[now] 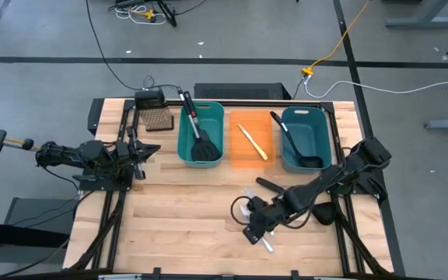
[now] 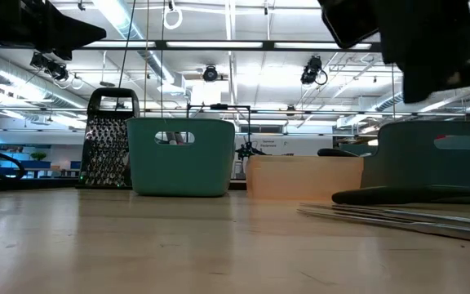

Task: Pick & Place Kitchen Items
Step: Put the right silver knife into the orange container

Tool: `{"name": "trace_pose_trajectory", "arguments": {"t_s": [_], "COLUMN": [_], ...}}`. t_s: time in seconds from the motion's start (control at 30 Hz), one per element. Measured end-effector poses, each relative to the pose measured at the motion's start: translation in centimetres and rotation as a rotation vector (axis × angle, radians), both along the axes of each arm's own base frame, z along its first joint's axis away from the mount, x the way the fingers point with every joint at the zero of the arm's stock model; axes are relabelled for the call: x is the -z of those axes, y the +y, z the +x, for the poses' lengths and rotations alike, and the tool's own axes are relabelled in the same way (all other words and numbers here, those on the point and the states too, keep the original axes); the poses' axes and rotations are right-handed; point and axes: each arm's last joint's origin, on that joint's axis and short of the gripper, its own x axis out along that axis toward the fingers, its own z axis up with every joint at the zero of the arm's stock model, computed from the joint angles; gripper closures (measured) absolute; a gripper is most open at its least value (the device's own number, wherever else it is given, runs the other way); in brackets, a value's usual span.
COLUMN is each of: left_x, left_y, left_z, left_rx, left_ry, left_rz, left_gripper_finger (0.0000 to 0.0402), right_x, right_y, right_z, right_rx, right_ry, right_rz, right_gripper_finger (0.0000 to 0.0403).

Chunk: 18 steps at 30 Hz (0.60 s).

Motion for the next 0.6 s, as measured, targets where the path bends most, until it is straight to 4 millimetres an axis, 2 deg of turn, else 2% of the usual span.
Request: {"name": "trace_pose_trajectory", "arguments": {"t_s": [0.27,0.6], "left_x": [0.1,0.1], "left_y": [0.0,0.0], "left_z": [0.0,0.0], "left_rx": [0.008,0.008], "left_ry": [0.006,0.009], "left_rz": [-0.012,-0.013], "left_gripper_finger": [0.0383,0.0383], "right_x": [1.6,4.6], "right_y": [-0.7,0.4], "right_z": [-1.3,-1.4], "right_rx": [0.095,0.098], "right_ry": [0.183,0.314], "right_rz": [-0.129,-0.137], "right_gripper_finger": [0.0250,0.0250]}}
